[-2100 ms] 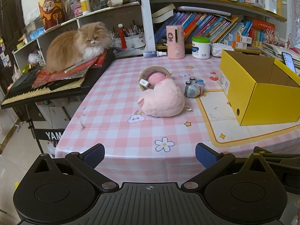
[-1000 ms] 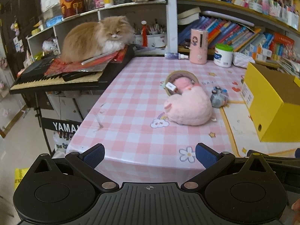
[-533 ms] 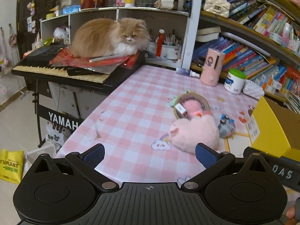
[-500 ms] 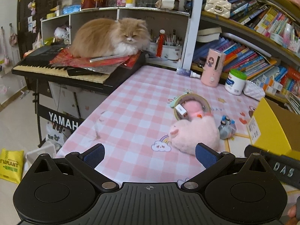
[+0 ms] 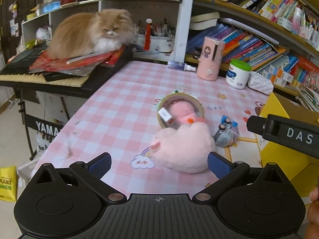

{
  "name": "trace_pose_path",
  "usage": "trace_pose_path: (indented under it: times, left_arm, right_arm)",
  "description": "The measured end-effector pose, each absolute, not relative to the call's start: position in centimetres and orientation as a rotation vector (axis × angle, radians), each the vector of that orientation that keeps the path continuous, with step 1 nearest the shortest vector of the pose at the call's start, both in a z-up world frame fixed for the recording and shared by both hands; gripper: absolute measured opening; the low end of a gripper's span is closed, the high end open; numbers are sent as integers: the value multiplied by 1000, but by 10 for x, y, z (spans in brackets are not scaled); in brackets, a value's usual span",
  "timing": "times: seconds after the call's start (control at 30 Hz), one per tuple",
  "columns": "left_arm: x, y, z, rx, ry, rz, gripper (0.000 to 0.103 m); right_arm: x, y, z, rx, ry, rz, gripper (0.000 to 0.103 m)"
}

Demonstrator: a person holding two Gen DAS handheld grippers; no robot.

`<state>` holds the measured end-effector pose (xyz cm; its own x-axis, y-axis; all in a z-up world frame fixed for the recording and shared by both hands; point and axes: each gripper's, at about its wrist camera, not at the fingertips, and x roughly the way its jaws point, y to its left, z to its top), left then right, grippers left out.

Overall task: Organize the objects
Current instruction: 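Grasp the pink plush with left gripper while right gripper grasps the toy truck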

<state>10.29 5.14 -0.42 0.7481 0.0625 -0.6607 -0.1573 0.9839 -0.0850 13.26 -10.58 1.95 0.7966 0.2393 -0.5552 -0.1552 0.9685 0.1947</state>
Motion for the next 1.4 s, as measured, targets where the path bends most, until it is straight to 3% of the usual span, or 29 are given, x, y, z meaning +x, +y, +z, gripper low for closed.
trace_pose_path:
  times: [0.23, 0.8, 1.07, 1.4]
  left_arm:
    - [123, 36, -10, -126, 716, 47, 103]
    - [192, 28, -54, -102, 814, 69, 101]
    - [194, 39, -54, -116, 826, 27, 89]
    - [174, 70, -38, -198, 799, 67, 89]
  right_arm:
    - [157, -115, 17, 148, 638, 219, 75]
    - [226, -101, 3, 81, 747, 245, 76]
    - [255, -84, -22, -31, 841, 208, 75]
    - [280, -75, -59, -17, 971, 177, 75]
